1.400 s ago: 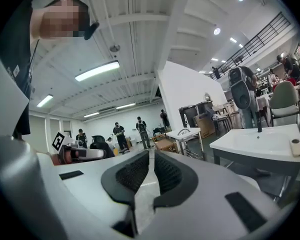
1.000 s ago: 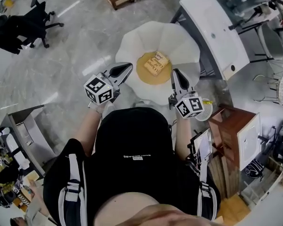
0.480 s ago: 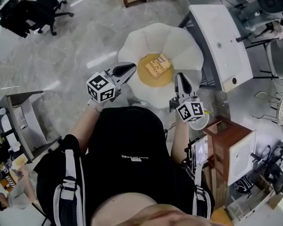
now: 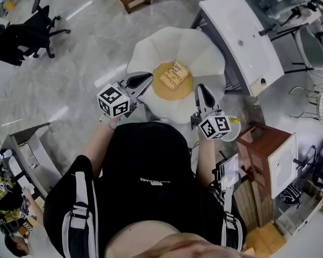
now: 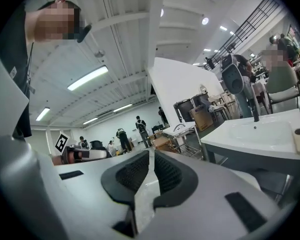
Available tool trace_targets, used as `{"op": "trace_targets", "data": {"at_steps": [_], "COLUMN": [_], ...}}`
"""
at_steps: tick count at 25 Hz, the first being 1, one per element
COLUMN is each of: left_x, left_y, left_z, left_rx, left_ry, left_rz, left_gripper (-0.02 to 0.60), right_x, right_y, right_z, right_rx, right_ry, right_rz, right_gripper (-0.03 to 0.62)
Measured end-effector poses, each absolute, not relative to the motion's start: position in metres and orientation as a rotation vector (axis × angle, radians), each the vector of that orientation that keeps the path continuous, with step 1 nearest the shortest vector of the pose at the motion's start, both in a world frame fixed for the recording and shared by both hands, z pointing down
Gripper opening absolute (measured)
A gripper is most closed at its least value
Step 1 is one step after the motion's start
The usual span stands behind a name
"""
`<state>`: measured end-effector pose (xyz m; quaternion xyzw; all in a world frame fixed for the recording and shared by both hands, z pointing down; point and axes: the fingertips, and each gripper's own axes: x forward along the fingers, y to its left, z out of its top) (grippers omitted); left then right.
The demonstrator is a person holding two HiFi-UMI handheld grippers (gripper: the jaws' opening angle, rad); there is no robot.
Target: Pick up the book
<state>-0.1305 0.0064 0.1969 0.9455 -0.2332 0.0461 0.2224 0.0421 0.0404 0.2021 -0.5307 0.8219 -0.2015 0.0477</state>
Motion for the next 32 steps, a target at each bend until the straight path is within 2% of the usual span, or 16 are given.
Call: {"op": "trace_targets", "data": {"at_steps": [12,32], "left_x": [-0.104,-0.059], "left_y": [-0.080,-0.149], "left_z": [0.198,0.281], "left_rx": [2.621,2.523], "left_ry": [-0.415,-0.101], "left_rz": [0.178,0.349], "left_gripper": [0.015,0.015], "right_x": [0.057,0.075], "right_y": [-0.004,-0.014], "right_z": [0.191,0.239], "right_rx": [-1.821,-2.107], "right_ry": [2.349,2.077], "right_rz": [-0.626,-0.783], "right_gripper": [0.049,0.049]}}
